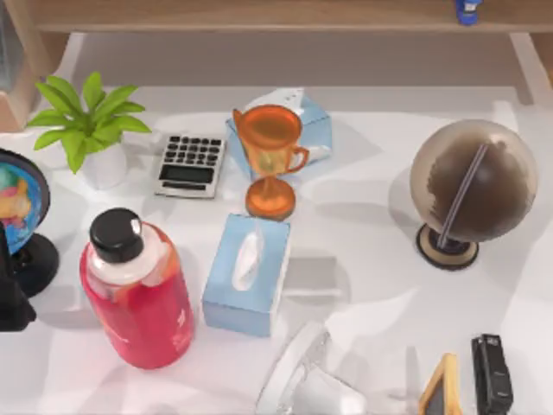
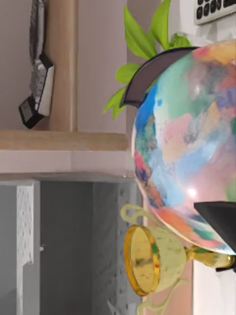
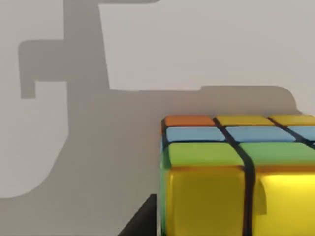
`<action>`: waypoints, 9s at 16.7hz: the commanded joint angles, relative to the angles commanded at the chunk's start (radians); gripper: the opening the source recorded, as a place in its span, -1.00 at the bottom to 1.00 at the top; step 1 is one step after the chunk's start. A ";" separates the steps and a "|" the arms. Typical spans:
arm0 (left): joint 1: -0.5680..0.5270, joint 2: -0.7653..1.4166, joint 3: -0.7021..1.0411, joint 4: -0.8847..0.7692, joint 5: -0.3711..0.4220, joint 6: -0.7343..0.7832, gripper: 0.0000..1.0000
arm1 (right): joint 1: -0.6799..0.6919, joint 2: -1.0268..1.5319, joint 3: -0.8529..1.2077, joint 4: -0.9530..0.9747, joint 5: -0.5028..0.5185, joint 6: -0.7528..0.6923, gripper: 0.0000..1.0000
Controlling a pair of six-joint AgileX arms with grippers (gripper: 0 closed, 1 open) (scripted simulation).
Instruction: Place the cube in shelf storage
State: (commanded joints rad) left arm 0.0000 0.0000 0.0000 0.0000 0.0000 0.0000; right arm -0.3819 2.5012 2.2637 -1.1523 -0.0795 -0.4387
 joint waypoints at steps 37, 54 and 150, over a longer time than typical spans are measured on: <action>0.000 0.000 0.000 0.000 0.000 0.000 1.00 | -0.001 -0.041 0.113 -0.146 0.019 0.005 -1.00; 0.000 0.000 0.000 0.000 0.000 0.000 1.00 | 0.958 -0.536 -0.596 0.707 0.246 0.249 -1.00; 0.000 0.000 0.000 0.000 0.000 0.000 1.00 | -0.370 -0.621 -1.769 2.805 -0.476 -0.948 1.00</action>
State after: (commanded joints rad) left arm 0.0000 0.0000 0.0000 0.0000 0.0000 0.0000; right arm -0.7517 1.8799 0.4943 1.6532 -0.5560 -1.3865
